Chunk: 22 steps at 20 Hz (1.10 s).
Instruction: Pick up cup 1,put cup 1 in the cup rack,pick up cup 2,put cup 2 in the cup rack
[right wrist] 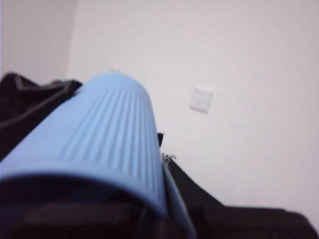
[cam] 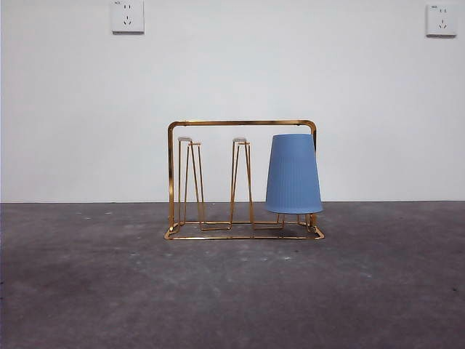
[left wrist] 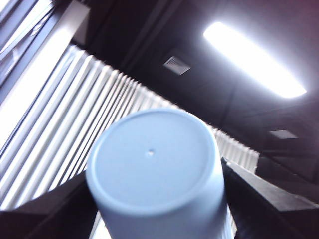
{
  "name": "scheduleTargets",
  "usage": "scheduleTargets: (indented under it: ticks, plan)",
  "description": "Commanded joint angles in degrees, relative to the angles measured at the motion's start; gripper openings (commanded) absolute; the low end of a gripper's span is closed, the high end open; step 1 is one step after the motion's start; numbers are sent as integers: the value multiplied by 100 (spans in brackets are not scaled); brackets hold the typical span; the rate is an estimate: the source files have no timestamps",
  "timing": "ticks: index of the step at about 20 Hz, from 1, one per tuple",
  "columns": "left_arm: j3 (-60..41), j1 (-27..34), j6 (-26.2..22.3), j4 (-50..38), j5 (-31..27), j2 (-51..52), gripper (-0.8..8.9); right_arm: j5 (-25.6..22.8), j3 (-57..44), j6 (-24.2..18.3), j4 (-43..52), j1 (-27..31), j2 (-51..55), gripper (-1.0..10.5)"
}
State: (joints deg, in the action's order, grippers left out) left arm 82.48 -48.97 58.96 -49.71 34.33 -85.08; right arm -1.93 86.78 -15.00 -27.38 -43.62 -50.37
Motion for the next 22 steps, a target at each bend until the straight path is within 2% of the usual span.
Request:
scheduleTargets:
  ticks: [1, 6, 12, 16, 22]
  plan:
    - [11, 138, -280, 2, 17, 197, -6, -525, -24, -20, -365, 52, 79, 107]
    - [11, 330, -1113, 1386, -101, 549, -6, -584, -24, 15, -855, 52, 254, 133]
    - [11, 476, -2662, 3602, -820, 1161, -6, -710, -24, 46, -1655, 52, 444, 132]
    - [11, 501, -3932, 5292, -2092, 1672, -6, -942, -24, 98, -2264, 52, 492, 131]
    - [11, 501, -5036, 6843, -4068, 2006, -6, -949, -24, 393, -2962, 52, 490, 127]
